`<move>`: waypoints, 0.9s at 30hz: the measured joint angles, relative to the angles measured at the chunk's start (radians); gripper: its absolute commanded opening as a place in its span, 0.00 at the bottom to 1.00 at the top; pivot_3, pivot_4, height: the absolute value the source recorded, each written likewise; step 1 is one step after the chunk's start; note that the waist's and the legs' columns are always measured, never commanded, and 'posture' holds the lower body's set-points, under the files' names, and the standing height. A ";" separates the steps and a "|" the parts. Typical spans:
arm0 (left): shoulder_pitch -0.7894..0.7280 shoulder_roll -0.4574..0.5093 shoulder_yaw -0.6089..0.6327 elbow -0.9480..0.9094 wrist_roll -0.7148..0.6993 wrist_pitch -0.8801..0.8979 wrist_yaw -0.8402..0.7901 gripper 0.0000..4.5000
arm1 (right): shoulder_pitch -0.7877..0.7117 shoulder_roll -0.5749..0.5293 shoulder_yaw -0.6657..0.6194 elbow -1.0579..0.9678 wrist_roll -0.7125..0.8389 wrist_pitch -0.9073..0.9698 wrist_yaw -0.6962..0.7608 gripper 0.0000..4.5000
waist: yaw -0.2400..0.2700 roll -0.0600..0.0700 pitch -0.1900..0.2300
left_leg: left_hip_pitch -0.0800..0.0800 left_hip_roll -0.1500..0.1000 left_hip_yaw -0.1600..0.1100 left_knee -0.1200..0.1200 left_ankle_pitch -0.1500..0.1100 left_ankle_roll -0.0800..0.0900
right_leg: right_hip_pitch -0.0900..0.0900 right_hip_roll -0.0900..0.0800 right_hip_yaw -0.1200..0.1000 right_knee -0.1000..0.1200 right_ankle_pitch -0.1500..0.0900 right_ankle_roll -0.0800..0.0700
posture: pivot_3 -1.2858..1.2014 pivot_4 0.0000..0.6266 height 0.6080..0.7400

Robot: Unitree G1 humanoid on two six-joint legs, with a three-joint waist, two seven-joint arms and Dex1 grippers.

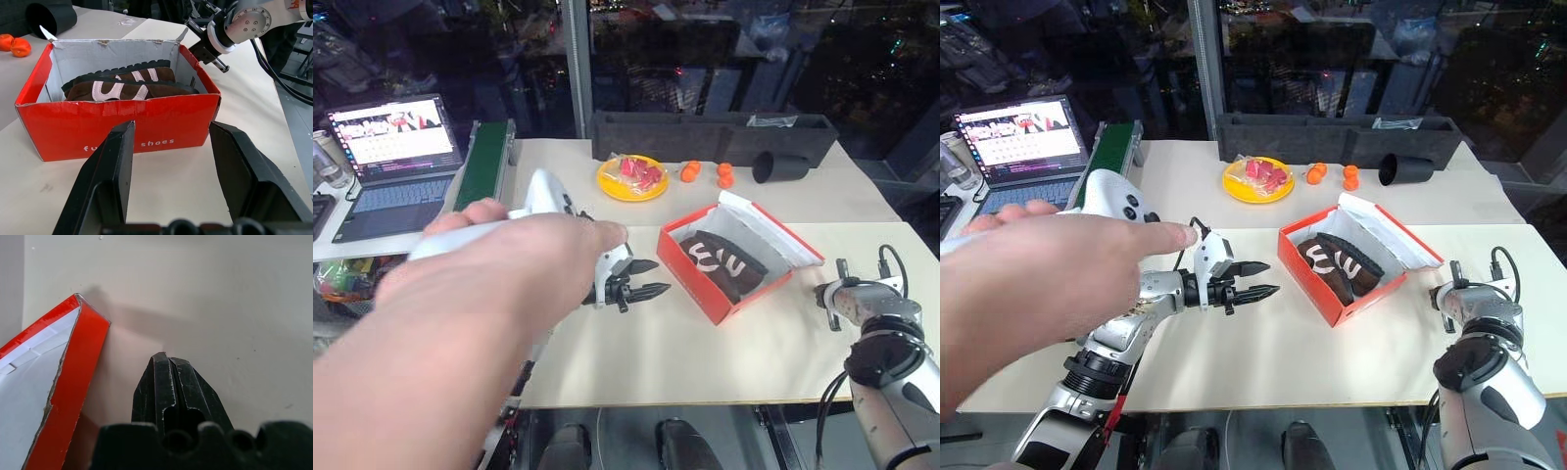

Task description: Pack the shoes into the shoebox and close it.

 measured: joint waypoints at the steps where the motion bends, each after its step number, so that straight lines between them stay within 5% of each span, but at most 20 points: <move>1: -0.003 0.000 0.000 0.004 0.000 0.000 0.000 0.56 | 0.000 0.000 0.004 0.014 0.012 -0.008 0.020 0.01 | -0.001 0.000 0.000 | 0.001 0.000 0.000 0.000 0.000 0.000 | 0.001 0.000 0.000 0.000 0.000 0.000 | 0.52 0.24 0.81; 20: -0.011 0.020 0.001 0.003 0.000 0.002 -0.002 0.56 | -0.071 0.028 0.103 0.070 0.091 -0.051 0.343 0.01 | 0.008 0.000 0.000 | 0.005 0.000 0.000 -0.006 -0.001 0.001 | 0.006 -0.001 0.000 -0.007 0.000 0.001 | 0.52 0.24 0.81; 27: -0.011 0.023 0.000 0.003 0.000 0.002 -0.009 0.56 | -0.126 0.030 0.123 0.051 0.120 -0.065 0.626 0.01 | 0.005 0.001 0.001 | 0.006 0.000 0.000 -0.010 -0.001 0.001 | 0.005 0.000 0.000 -0.007 -0.001 0.000 | 0.52 0.24 0.81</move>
